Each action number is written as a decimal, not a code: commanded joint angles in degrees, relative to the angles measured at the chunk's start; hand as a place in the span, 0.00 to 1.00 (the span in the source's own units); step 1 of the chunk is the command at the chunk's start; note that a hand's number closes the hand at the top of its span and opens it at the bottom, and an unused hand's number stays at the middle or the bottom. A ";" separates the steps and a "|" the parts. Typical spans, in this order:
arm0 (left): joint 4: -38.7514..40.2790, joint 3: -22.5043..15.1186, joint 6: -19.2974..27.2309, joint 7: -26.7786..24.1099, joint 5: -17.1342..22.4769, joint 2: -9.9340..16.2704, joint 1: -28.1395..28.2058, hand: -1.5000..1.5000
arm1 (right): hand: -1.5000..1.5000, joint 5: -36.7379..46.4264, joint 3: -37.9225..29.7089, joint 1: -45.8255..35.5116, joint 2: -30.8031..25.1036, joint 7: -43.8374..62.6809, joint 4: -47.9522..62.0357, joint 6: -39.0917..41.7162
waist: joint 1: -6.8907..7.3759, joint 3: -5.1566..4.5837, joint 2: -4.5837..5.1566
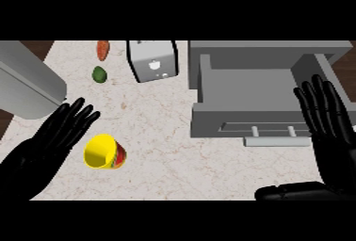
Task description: Pick up the cup, place it into the drawer and close the drawer
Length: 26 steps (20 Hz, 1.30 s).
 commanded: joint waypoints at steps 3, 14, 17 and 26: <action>10.40 7.08 -14.04 3.87 19.58 10.37 -1.70 0.00 | 0.00 -3.19 -1.72 -5.84 -1.91 6.55 2.63 1.71 | 0.47 0.16 -0.23; 36.52 8.87 -23.07 -7.61 -1.88 6.14 -9.62 0.00 | 0.00 -3.51 -4.41 -8.76 -2.89 2.53 7.71 5.02 | 0.11 0.19 -0.37; 41.87 9.82 -23.42 -10.37 -5.57 5.57 -12.23 0.00 | 0.00 -2.41 -4.67 -11.31 -1.73 1.53 11.47 4.14 | 0.27 0.21 -0.38; 64.87 7.44 -19.11 -33.96 -26.81 3.84 -18.10 0.00 | 0.00 -3.26 -7.19 -13.79 -3.31 1.53 13.30 5.53 | -0.09 0.17 -0.25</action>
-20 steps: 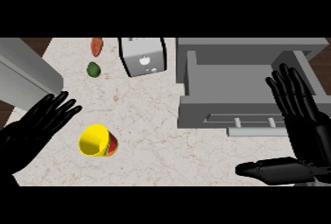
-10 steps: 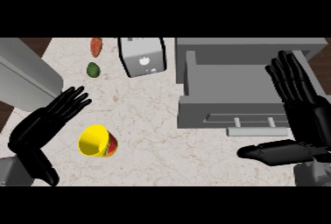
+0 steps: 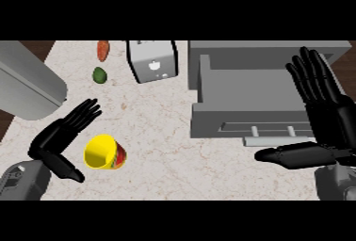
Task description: Pick up the cup, place it into the drawer and close the drawer
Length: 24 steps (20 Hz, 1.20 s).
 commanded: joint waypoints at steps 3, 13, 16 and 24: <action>16.63 -2.87 1.00 -17.32 -11.02 -0.20 -3.78 0.00 | 0.00 -0.46 -0.84 -3.11 0.01 1.33 1.21 -0.18 | -0.36 -0.05 0.14; 30.10 -5.61 5.93 -27.83 -14.75 -0.62 -9.33 0.00 | 0.00 -3.85 -3.39 -3.46 -1.96 1.85 2.19 2.62 | -1.12 -0.15 0.44; 32.95 -5.42 4.36 -32.84 -14.88 2.26 -8.74 0.00 | 0.00 -0.41 -1.15 -4.34 -0.21 2.51 0.61 -0.24 | -0.97 -0.21 0.52; 37.44 -7.22 7.68 -37.85 -16.23 -0.57 -10.07 0.00 | 0.00 -2.54 -2.37 -2.49 -1.44 2.74 -0.56 1.80 | -1.57 -0.22 0.52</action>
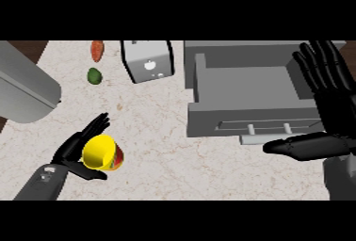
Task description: Pick up the cup, place it into the drawer and close the drawer
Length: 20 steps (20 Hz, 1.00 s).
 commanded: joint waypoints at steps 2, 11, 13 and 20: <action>3.85 -1.04 -5.72 -9.62 -1.11 -1.62 -1.76 0.00 | 0.00 0.25 -0.34 -1.16 0.09 -1.17 2.08 0.03 | -0.05 -0.01 0.18; 6.01 -2.67 -7.39 -13.10 -1.95 -1.95 -1.93 0.00 | 0.00 -1.97 -2.22 -0.34 -2.86 -0.08 0.52 2.89 | -0.26 0.00 0.04; 6.32 -2.65 -6.92 -10.01 -1.28 -5.40 -4.27 0.00 | 0.00 -1.15 -1.27 0.62 -1.26 -0.59 0.57 1.79 | -0.46 0.01 0.12; 3.49 -3.68 -9.51 -13.85 -0.30 -6.37 -3.59 1.00 | 0.00 -1.90 -2.19 0.53 -2.17 0.83 0.01 2.02 | -0.78 -0.13 0.22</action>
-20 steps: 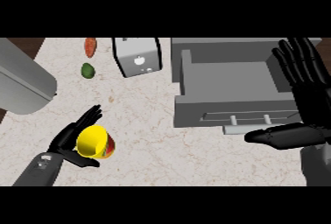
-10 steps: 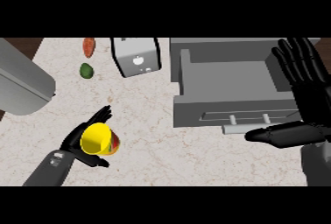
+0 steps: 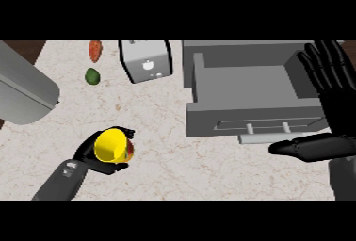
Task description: Pick up the cup, place it into the drawer and close the drawer
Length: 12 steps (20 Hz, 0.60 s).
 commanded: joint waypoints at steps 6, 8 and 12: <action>-3.49 1.52 8.05 -16.83 -0.02 -1.89 -0.03 1.00 | 0.00 0.72 -0.09 -0.62 -0.32 -0.48 0.73 0.08 | 0.79 0.10 -0.10; -3.93 3.15 3.16 -17.17 3.02 -4.14 -0.64 1.00 | 0.00 0.58 -0.43 -0.02 0.07 -0.25 -0.14 -0.57 | 0.41 0.06 -0.13; -4.09 14.37 16.51 -12.86 12.10 -3.56 0.13 1.00 | 0.00 0.56 -0.71 2.28 -0.20 -1.76 1.17 0.62 | 1.74 0.18 -0.24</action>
